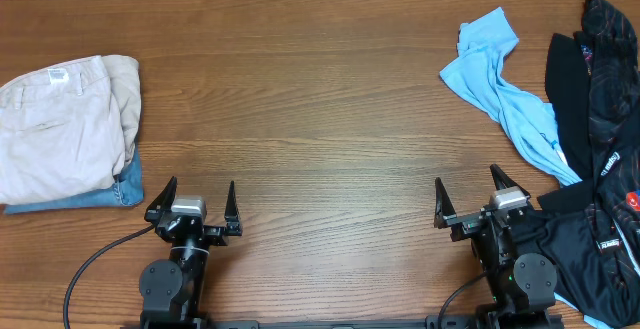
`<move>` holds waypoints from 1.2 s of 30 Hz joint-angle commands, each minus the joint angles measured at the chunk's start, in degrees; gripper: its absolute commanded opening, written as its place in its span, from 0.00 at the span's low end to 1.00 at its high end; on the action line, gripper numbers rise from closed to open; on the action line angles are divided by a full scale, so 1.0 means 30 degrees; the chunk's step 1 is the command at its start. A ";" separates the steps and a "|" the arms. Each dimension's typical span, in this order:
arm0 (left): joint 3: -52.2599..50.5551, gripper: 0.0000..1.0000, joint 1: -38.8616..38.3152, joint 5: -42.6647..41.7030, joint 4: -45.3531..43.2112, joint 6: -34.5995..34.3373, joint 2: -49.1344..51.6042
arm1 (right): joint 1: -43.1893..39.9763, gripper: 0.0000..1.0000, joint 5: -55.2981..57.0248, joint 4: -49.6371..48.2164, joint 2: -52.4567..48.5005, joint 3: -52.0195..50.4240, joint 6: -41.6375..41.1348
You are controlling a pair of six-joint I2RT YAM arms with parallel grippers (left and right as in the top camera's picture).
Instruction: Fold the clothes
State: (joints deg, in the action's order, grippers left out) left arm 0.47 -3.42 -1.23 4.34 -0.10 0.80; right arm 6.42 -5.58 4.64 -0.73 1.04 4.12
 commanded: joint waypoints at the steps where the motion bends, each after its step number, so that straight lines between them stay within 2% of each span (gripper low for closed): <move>1: -0.0066 1.00 -0.0117 0.0262 0.0022 -0.0036 -0.0146 | -0.0058 1.00 -0.0022 -0.0095 0.0189 -0.0189 0.0073; 18: -0.0066 1.00 -0.0117 -0.0036 -0.0051 -0.0131 -0.0146 | -0.0058 1.00 -0.0393 -0.0248 0.0189 -0.0189 -0.0095; 22: 0.0117 1.00 -0.0117 -0.0277 -0.0015 -0.1661 -0.0146 | -0.0058 1.00 0.0102 -0.0095 0.0168 -0.0182 -0.3592; 24: 0.0415 1.00 -0.0117 -0.0277 0.0029 -0.1712 -0.0146 | -0.0058 1.00 0.0131 0.0007 0.0160 -0.0036 -0.3956; 30: 0.2936 1.00 -0.0117 0.0066 0.1435 -0.1647 0.0182 | -0.0058 1.00 0.2288 0.1858 -0.0328 0.2142 -0.3956; 36: 0.5996 1.00 -0.0117 0.0058 0.2208 -0.1086 0.2987 | -0.0058 1.00 0.4466 0.3752 -0.2761 0.5872 -0.3956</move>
State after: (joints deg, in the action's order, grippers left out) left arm 14.17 -3.42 -1.23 10.57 -3.95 5.82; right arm 6.42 2.66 15.07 -6.00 12.71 -6.98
